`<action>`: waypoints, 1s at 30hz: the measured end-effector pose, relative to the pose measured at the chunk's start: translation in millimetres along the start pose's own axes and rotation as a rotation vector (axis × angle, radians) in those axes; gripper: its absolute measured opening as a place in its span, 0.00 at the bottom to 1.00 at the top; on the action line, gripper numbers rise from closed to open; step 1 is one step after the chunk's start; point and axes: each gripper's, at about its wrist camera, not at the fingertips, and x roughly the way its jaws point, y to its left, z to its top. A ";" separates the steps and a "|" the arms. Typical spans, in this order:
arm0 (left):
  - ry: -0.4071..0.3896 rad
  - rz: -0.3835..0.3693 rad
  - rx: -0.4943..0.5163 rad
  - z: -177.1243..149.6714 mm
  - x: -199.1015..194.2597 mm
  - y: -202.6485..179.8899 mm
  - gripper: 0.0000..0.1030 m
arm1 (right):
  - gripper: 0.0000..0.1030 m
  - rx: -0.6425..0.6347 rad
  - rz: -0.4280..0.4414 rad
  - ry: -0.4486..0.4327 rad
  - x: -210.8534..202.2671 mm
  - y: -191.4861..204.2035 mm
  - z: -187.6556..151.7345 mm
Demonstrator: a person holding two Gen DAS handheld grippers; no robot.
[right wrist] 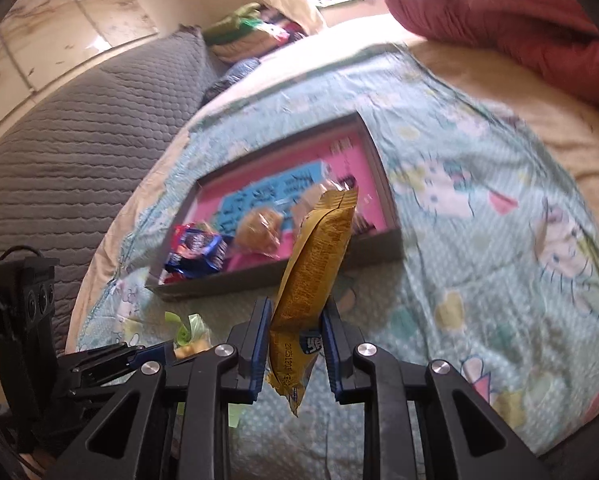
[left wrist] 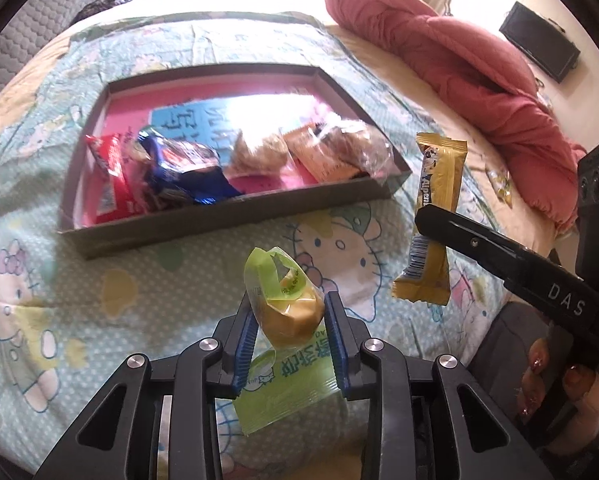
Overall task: Organize snacks
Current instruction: 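Grasp the light green packet with left gripper while right gripper lifts the yellow bag, then carry the green packet with left gripper while right gripper carries the yellow bag into the tray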
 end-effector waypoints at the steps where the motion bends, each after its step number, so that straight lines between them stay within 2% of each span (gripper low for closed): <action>1: -0.007 0.004 -0.002 0.8 -3.6 1.0 0.33 | 0.24 -0.009 0.004 -0.005 -0.5 2.8 0.8; 7: -0.071 0.012 -0.035 9.1 -29.5 13.9 0.33 | 0.24 -0.073 0.029 -0.041 -4.2 19.0 6.7; 14: -0.141 0.072 -0.099 20.8 -49.0 43.6 0.33 | 0.24 -0.146 0.051 -0.087 -4.0 38.5 18.7; 20: -0.174 0.150 -0.147 40.0 -43.8 75.1 0.33 | 0.24 -0.200 0.047 -0.122 0.5 51.7 31.1; 26: -0.193 0.171 -0.186 56.8 -28.9 96.7 0.33 | 0.24 -0.204 0.033 -0.128 12.6 55.0 41.3; 30: -0.205 0.184 -0.186 63.1 -19.9 97.6 0.33 | 0.24 -0.199 0.020 -0.132 22.3 56.0 47.3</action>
